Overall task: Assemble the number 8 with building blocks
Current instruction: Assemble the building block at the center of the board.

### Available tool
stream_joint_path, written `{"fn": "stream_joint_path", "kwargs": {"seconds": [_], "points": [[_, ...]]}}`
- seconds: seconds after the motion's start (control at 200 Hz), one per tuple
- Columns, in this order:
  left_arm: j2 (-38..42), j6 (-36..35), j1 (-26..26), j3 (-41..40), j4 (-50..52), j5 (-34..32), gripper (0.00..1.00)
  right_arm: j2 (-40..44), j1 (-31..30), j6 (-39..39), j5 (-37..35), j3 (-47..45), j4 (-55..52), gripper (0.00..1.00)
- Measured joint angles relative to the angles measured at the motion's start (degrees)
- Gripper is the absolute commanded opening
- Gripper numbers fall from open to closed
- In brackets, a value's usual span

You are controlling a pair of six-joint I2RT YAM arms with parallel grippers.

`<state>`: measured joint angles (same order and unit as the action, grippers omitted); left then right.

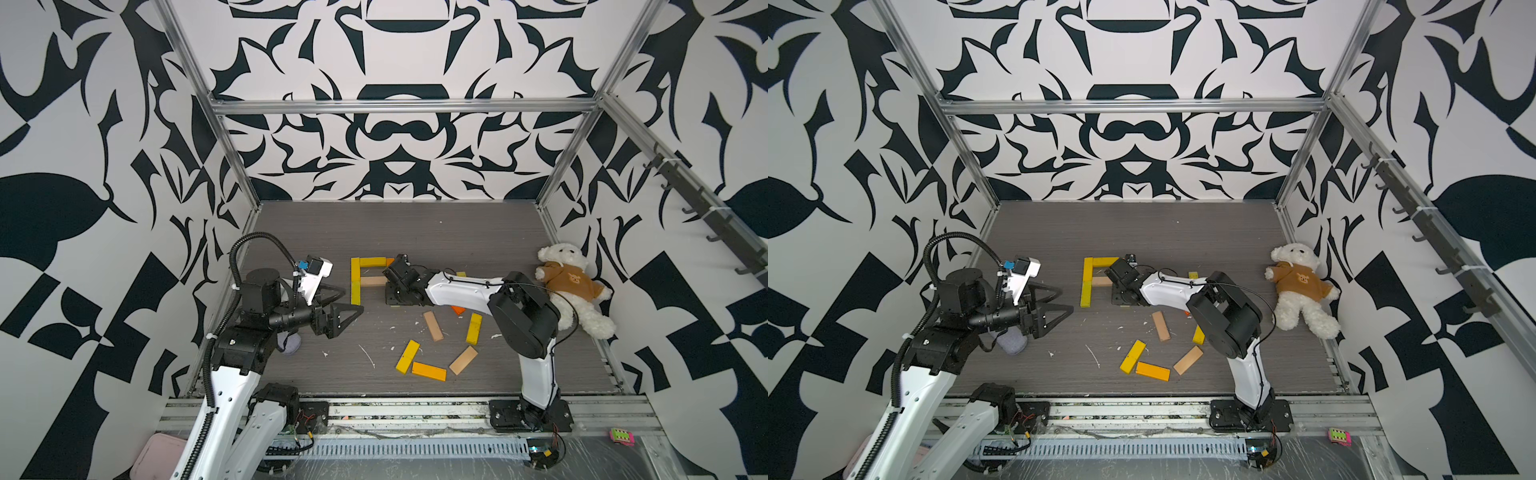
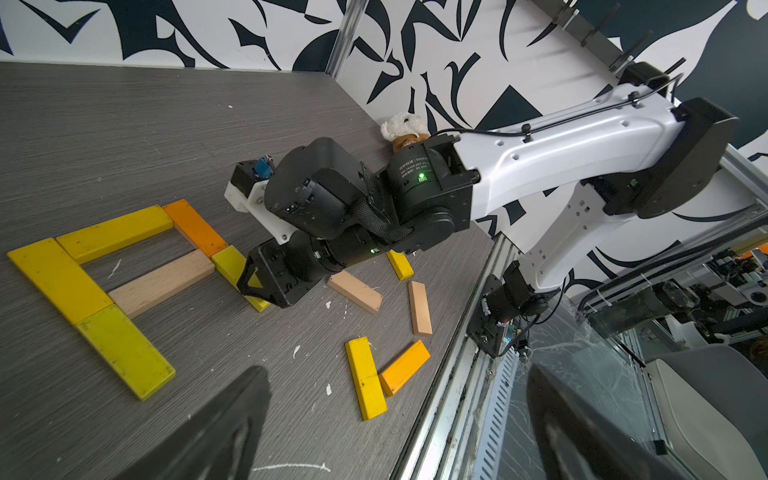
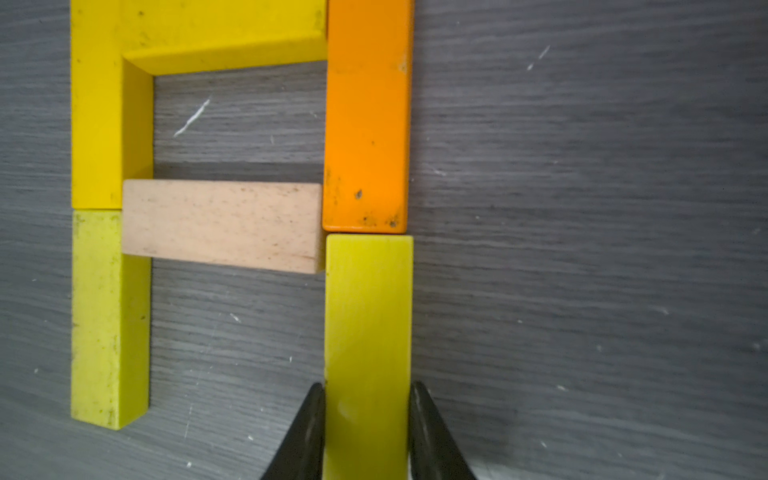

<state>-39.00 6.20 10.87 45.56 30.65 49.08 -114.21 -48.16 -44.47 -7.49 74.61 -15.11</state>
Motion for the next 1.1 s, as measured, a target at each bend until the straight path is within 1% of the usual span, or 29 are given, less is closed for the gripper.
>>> {"fn": "stream_joint_path", "kwargs": {"seconds": [0.47,0.745,0.965,1.1], "points": [[0.02,0.0,0.0,0.0,0.0,0.0,0.99,-0.26,0.0,-1.11,0.2,0.42,-0.02,0.31],[0.02,0.0,0.0,0.02,0.0,0.0,0.99,-0.28,0.0,-2.34,0.46,0.42,0.0,0.39],[0.02,0.0,0.0,0.0,0.0,0.0,0.99,-0.28,-0.07,-2.6,0.85,0.42,0.44,0.39],[0.07,0.0,0.0,0.0,0.0,0.0,0.99,-0.28,-0.09,-2.6,0.85,0.42,0.44,0.38]]}}
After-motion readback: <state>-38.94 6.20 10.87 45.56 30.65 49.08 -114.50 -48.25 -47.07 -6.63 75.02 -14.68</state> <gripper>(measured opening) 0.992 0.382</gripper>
